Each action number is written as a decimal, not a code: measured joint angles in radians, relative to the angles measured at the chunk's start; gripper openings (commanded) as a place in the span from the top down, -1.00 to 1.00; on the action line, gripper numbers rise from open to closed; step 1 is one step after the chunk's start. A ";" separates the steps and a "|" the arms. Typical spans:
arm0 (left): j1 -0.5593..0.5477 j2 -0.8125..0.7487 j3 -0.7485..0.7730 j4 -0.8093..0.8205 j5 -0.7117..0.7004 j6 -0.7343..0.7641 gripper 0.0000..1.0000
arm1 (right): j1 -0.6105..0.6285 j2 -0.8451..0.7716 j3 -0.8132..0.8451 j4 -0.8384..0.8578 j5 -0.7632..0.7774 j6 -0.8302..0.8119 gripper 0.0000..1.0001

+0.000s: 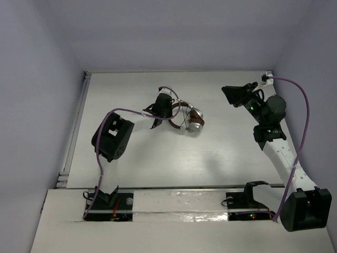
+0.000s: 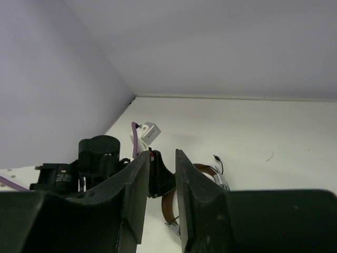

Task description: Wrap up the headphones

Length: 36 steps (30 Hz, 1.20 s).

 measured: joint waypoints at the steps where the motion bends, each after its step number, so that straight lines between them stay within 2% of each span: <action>1: 0.000 0.007 0.000 0.004 -0.005 -0.005 0.57 | 0.000 0.000 0.000 0.001 0.000 0.005 0.27; 4: 0.000 0.012 0.000 0.018 -0.021 -0.011 0.36 | 0.000 -0.005 0.000 0.001 0.000 0.016 0.10; 6: 0.000 0.012 0.000 0.036 -0.031 -0.013 0.28 | 0.000 -0.012 0.000 -0.003 0.000 0.022 0.00; 13: 0.000 -0.042 -0.037 0.043 -0.060 -0.022 -0.37 | 0.000 -0.068 0.006 -0.022 0.002 0.050 -0.29; 14: 0.000 -0.077 -0.054 0.036 -0.070 -0.024 -0.41 | 0.000 -0.076 0.013 -0.027 0.002 0.051 -0.29; 18: 0.000 -0.279 -0.101 -0.004 -0.115 -0.046 -0.49 | 0.000 -0.095 0.051 -0.047 0.007 0.066 -0.25; 20: -0.003 -0.413 -0.114 -0.017 -0.141 -0.061 -0.64 | 0.000 -0.113 0.064 -0.061 0.018 0.073 -0.21; 23: -0.007 -0.622 -0.129 -0.030 -0.177 -0.083 -0.69 | 0.000 -0.152 0.087 -0.104 0.048 0.086 -0.13; 25: -0.009 -0.758 -0.134 -0.049 -0.198 -0.093 -0.83 | 0.000 -0.181 0.111 -0.140 0.074 0.093 -0.08; 29: -0.011 -0.990 -0.135 -0.120 -0.244 -0.105 -0.96 | 0.000 -0.245 0.166 -0.207 0.135 0.100 -0.09; 32: -0.011 -1.126 -0.145 -0.177 -0.286 -0.106 -0.98 | 0.000 -0.303 0.174 -0.240 0.192 0.103 -0.16; 34: -0.011 -1.199 -0.165 -0.207 -0.308 -0.102 -0.98 | 0.000 -0.331 0.174 -0.258 0.231 0.109 -0.46; 36: -0.011 -1.255 -0.185 -0.229 -0.322 -0.094 -0.98 | 0.000 -0.347 0.174 -0.269 0.258 0.115 -0.99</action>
